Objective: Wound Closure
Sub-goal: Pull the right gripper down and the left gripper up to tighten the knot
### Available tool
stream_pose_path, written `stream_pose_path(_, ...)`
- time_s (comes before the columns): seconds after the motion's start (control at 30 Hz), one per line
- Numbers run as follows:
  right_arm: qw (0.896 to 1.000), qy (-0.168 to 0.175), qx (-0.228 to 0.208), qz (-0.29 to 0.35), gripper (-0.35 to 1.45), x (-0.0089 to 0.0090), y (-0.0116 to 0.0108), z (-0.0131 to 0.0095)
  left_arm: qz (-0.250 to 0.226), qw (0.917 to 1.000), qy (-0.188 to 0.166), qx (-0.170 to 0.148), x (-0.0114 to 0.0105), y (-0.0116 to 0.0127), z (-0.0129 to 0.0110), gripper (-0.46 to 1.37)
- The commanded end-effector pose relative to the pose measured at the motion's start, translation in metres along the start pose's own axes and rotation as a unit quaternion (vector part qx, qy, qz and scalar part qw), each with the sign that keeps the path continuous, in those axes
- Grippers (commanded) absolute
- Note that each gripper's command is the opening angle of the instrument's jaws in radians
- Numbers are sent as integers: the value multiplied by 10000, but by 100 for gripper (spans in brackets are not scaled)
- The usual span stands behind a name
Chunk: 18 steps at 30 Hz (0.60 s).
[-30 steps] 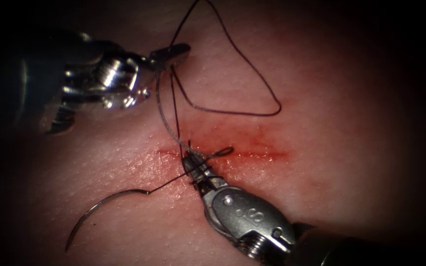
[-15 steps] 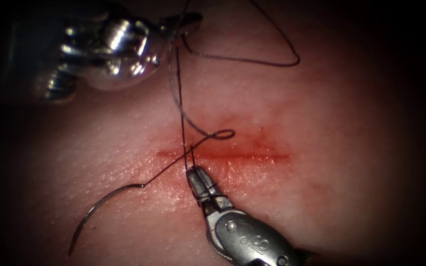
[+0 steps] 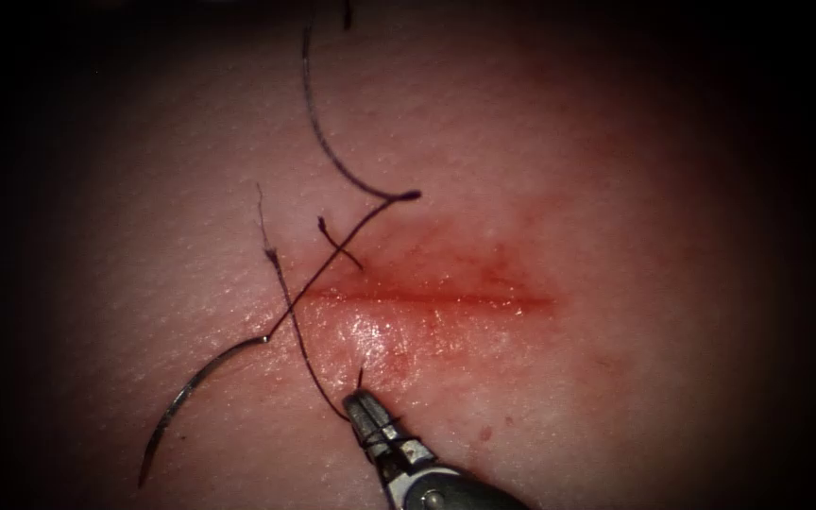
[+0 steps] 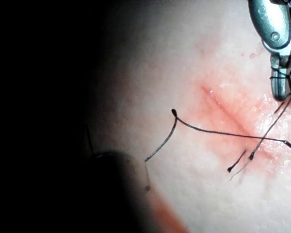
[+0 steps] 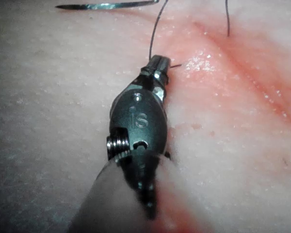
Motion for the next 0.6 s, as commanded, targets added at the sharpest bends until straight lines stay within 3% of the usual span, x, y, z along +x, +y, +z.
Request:
stream_pose_path(0.03,10000,-14,-21,13,-35,1,0,-1,-5,10000,8,-14,-1,-1,0,-35)
stream_pose_path(0.4,10000,52,-29,2,-35,3,1,0,-57,10000,1,27,-8,-22,4,-35)
stream_pose_path(0.6,10000,77,-48,-22,-35,4,2,0,10,10000,53,16,-5,-8,0,-35)
